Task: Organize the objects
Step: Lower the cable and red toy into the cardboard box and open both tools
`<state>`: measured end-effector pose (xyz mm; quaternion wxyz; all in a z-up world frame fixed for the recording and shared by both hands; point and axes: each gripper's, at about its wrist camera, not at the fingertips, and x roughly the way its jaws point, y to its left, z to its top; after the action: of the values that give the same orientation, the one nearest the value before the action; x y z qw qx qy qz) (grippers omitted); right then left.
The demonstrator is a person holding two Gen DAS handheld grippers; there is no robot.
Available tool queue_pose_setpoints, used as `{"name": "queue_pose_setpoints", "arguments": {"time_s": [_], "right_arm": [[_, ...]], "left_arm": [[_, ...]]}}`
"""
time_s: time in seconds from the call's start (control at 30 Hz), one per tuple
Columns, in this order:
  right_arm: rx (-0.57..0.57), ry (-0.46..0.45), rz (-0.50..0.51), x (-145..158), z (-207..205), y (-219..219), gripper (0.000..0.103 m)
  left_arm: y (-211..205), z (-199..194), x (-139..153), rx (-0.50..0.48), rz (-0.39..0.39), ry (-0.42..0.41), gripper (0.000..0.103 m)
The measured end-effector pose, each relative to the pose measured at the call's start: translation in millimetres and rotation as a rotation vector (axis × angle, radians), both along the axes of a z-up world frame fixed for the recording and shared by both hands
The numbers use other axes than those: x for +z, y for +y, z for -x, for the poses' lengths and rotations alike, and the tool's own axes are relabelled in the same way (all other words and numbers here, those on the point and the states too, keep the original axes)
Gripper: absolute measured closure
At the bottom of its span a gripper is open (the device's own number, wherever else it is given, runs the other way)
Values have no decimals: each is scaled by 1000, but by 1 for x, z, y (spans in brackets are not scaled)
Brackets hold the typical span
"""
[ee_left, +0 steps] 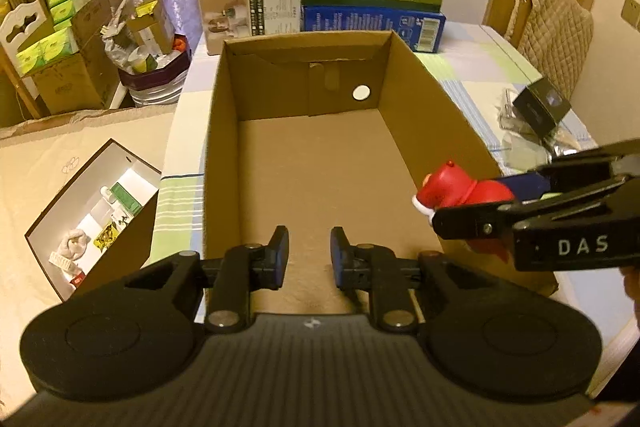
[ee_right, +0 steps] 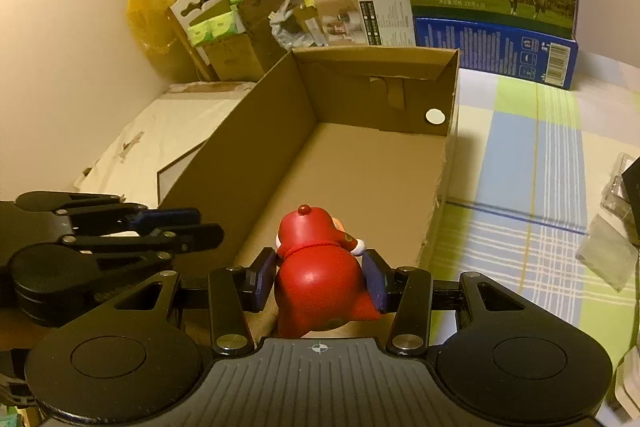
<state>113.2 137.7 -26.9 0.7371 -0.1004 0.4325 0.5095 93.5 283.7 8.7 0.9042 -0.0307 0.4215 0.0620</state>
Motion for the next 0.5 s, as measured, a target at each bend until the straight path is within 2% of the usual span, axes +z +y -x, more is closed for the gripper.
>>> {"name": "queue_pose_setpoints", "arguments": {"time_s": [0.17,0.23,0.3,0.5], "right_arm": [[7,-20,-33,4,3,0,58],[8,-46,-52,9,6,-1,51],[2,-47,-74,15,7,-5,49],[-67,-63,-108,34,9,-37,48]], "left_arm": [[2,8,9,17,9,-24,84],[1,12,13,23,9,-34,82],[-2,16,18,28,11,-43,81],[-20,31,33,33,21,-79,80]]}}
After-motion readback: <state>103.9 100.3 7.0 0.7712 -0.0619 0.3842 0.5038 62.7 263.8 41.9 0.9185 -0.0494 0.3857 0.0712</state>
